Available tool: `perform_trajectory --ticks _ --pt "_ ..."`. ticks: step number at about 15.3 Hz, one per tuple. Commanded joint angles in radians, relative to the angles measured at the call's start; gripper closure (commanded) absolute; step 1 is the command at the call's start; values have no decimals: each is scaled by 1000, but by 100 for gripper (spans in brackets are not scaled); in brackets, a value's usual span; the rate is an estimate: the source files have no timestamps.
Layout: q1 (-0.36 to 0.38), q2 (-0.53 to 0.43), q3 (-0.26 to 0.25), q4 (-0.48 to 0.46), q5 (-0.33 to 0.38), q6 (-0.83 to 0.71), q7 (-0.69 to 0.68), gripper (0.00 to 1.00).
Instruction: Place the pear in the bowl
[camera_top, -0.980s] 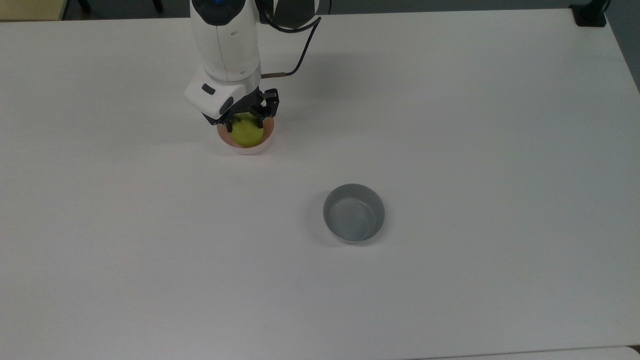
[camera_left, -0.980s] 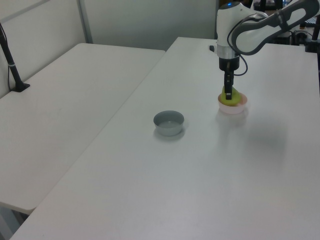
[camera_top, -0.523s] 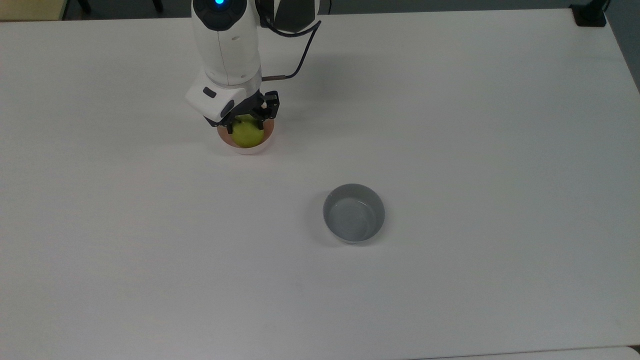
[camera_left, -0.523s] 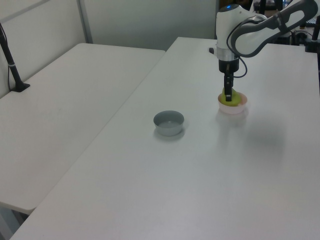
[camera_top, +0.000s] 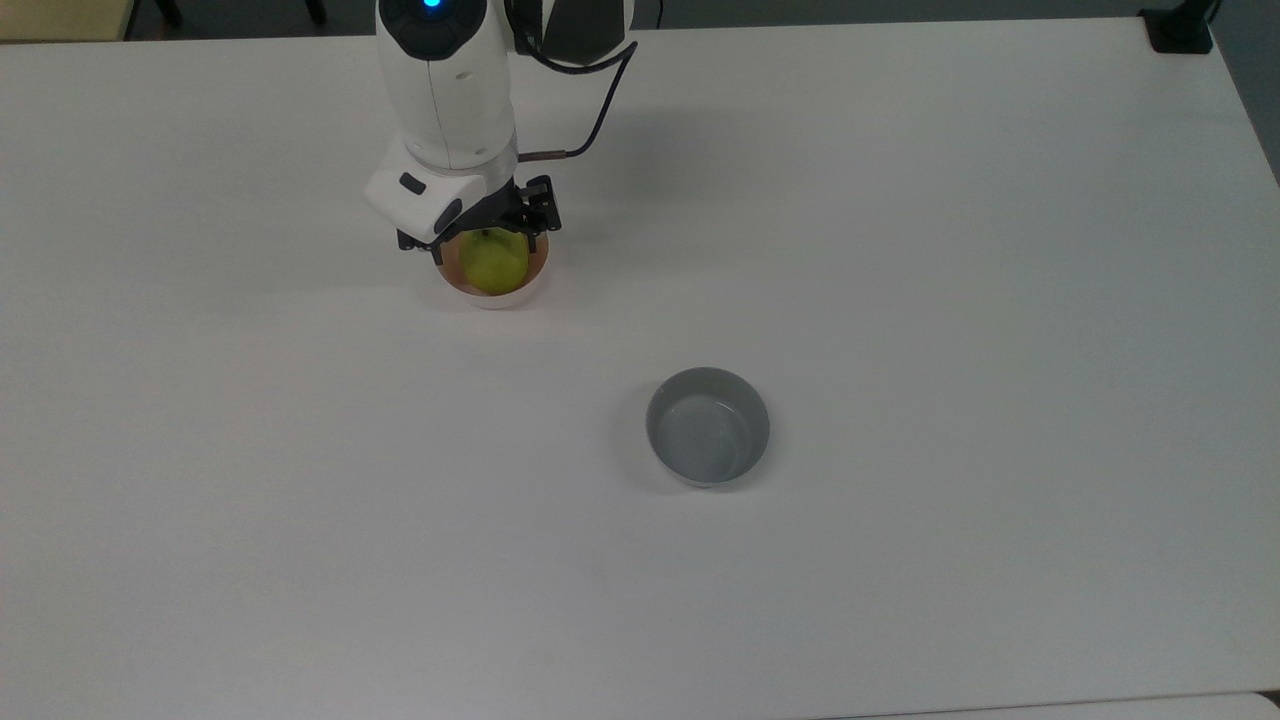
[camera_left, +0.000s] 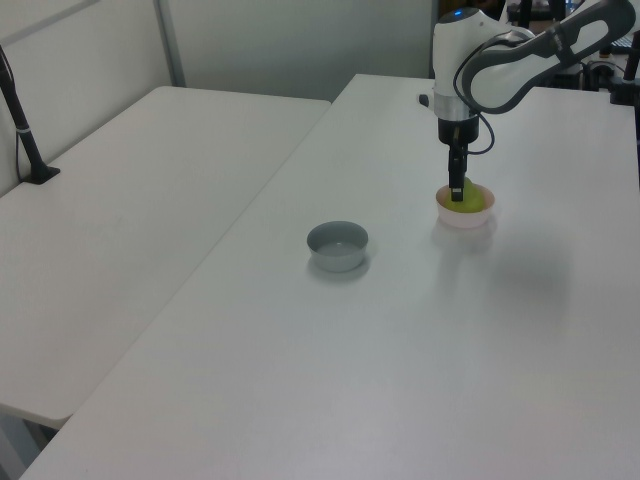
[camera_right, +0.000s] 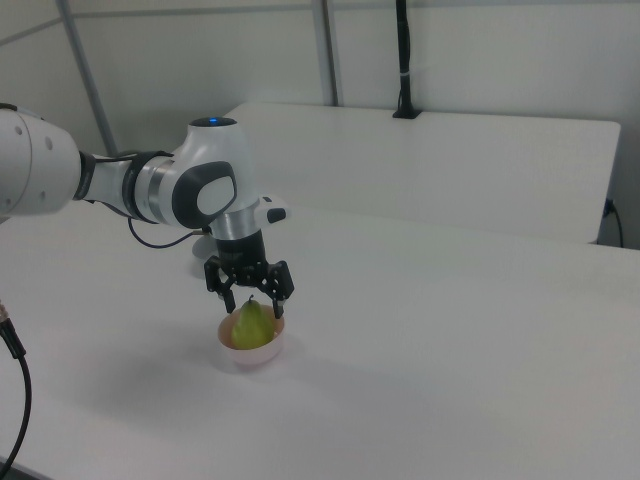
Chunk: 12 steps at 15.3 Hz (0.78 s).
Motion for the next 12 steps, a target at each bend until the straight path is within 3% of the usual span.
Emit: perform_trajectory --ticks 1,8,12 --pt "6 -41 -7 -4 -20 -11 22 0" --pt "-14 -100 -11 82 -20 -122 22 0" --pt "-40 -109 -13 214 -29 -292 20 0"
